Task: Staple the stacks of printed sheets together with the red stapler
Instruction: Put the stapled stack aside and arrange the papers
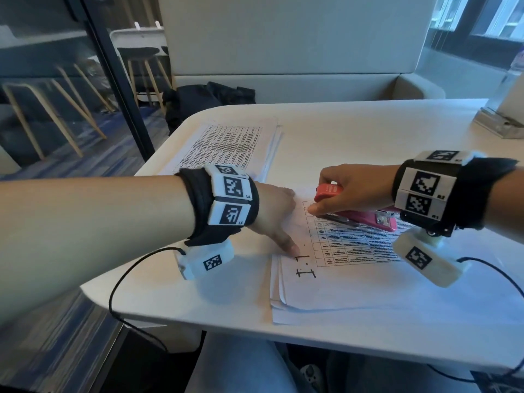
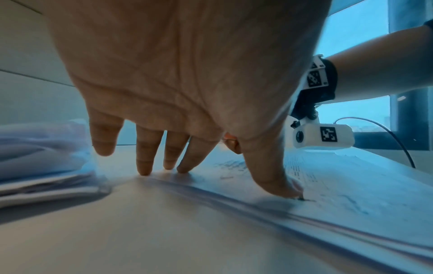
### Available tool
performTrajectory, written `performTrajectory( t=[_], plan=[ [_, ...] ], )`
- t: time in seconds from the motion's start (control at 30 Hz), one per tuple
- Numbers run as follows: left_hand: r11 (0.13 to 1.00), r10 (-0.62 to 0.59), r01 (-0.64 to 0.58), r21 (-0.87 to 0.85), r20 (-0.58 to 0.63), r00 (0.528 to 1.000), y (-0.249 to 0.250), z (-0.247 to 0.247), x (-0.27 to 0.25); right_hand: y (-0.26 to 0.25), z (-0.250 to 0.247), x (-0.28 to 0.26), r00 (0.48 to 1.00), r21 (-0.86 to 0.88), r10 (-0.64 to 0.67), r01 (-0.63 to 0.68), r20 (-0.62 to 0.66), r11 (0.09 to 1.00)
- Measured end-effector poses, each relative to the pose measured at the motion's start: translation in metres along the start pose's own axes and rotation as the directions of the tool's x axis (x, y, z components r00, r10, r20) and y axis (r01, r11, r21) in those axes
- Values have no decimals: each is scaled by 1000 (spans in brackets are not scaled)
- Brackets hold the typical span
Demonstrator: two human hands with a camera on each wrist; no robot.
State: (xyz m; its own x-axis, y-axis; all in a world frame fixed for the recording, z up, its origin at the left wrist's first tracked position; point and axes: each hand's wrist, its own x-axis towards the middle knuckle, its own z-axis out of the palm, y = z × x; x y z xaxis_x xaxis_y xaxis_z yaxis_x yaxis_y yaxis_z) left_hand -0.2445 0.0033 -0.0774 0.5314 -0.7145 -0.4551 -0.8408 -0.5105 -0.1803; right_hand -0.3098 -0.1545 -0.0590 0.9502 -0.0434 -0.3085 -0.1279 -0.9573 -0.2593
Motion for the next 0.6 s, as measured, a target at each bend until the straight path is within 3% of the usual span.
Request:
performTrajectory(
  t=[0.07, 0.27, 0.43, 0.6],
  plan=[
    [998, 12, -14, -57, -38, 999, -4, 0, -2, 2, -1, -1, 1000, -11, 1, -1, 17, 1000],
    [950, -17, -80, -300, -308, 951, -11, 0, -5, 7, 9, -6, 995, -102, 36, -27, 89, 994],
    [944, -26, -81, -321, -316, 948, -2, 1, 1, 1, 14, -7, 999, -242, -11, 23, 50, 970],
    [975, 0, -74, -211, -328, 945, 1, -1, 3, -5, 15, -7, 999, -424, -41, 46, 21, 905]
  ],
)
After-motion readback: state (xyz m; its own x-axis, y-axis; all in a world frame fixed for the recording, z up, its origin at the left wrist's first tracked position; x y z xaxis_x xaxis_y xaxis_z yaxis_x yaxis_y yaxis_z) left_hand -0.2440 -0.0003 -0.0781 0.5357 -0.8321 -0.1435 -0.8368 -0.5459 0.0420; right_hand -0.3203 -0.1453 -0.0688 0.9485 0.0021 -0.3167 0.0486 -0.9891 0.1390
